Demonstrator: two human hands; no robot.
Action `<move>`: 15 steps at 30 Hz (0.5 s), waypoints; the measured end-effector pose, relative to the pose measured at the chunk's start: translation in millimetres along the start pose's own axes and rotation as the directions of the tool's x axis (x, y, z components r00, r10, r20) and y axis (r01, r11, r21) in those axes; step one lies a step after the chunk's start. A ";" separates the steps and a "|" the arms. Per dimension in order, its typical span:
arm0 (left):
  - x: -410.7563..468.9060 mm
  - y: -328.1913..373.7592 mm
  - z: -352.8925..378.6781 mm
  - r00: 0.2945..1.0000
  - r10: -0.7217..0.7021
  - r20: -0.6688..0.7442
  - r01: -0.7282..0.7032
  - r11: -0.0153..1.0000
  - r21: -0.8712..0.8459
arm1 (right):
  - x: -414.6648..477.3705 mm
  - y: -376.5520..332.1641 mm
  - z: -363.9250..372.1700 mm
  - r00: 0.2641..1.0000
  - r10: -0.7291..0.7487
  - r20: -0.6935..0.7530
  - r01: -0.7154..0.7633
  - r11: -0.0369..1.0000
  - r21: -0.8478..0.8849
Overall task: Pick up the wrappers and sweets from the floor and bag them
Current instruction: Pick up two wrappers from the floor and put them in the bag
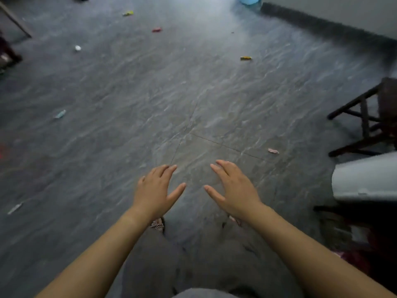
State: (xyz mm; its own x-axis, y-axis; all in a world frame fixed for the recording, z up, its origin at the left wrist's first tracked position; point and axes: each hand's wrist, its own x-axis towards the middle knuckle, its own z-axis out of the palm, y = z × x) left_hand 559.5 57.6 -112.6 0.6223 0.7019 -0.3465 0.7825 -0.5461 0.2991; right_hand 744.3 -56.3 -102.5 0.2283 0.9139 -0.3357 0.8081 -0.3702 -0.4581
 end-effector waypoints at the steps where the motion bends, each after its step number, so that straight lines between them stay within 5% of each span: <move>1: 4.5 3.7 7.8 0.999 -0.051 -0.016 0.051 0.998 -0.028 | 11.7 10.0 -0.9 0.998 -0.046 0.030 0.047 0.999 -0.025; 8: 37.2 -17.4 114.7 0.955 -0.296 0.024 0.296 0.941 -0.164 | 86.6 68.9 68.4 0.973 -0.145 0.179 0.163 0.982 -0.090; 15: 96.7 -128.0 327.9 0.901 -0.428 0.063 0.432 0.881 -0.193 | 194.3 137.8 303.0 0.922 -0.180 0.343 0.245 0.957 -0.156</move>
State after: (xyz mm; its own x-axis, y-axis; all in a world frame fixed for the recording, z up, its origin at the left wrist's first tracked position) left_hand 526.4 45.4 -475.8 0.2271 0.8380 -0.4961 0.9543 -0.0899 0.2851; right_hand 735.6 19.7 -480.2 -0.1213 0.8522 -0.5089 0.9139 -0.1043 -0.3924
